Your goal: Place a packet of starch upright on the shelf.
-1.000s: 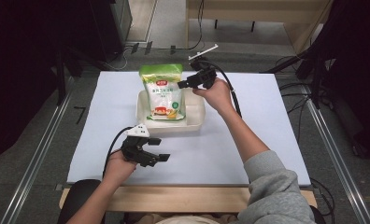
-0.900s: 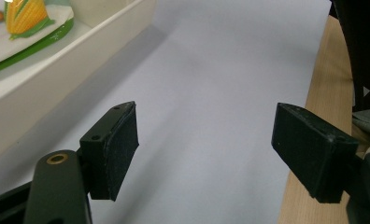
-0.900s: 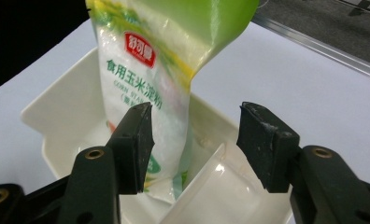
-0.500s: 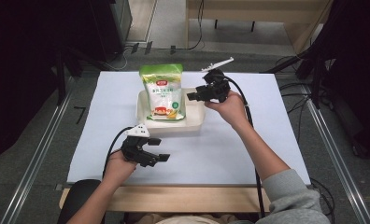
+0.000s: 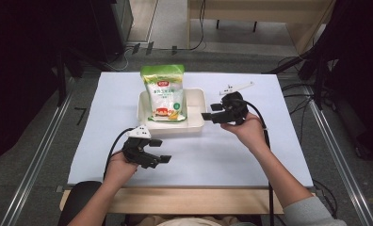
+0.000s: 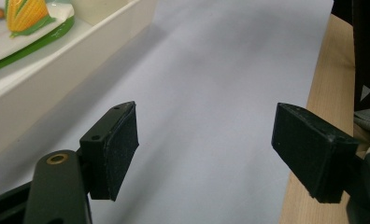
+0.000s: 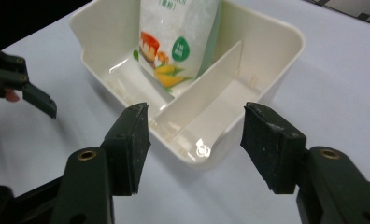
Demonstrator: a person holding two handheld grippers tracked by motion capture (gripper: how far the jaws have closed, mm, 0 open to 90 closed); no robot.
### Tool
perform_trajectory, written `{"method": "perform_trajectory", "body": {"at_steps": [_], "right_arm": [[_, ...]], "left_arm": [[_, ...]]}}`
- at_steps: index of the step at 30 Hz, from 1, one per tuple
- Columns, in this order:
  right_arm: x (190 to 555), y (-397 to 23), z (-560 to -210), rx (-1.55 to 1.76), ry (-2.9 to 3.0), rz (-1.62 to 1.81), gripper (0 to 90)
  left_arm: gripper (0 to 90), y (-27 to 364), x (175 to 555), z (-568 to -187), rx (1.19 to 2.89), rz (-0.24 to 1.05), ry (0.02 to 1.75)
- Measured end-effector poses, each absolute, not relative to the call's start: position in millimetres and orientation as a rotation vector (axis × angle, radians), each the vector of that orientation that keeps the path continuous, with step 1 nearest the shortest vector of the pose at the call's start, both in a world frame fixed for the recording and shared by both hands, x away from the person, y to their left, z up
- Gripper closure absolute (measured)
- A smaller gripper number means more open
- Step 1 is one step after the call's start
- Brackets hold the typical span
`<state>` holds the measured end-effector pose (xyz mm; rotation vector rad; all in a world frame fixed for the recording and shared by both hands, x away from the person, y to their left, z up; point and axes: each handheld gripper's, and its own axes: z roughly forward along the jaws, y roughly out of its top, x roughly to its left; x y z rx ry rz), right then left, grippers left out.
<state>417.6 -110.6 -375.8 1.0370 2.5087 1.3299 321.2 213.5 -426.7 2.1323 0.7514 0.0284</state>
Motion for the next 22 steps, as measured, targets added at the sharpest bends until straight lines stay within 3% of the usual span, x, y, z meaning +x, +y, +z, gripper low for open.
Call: {"method": "perform_trajectory", "body": {"at_steps": [13,22], "right_arm": [[378,-117,-420,1.014,2.571,1.302,41.4],[376,-102,-435,0.989,2.665,1.273,40.2]], "left_arm": [[23.5,213,321,-427,2.139,0.028,0.743],[23.5,214,322,-427,2.134,0.026,0.751]]}}
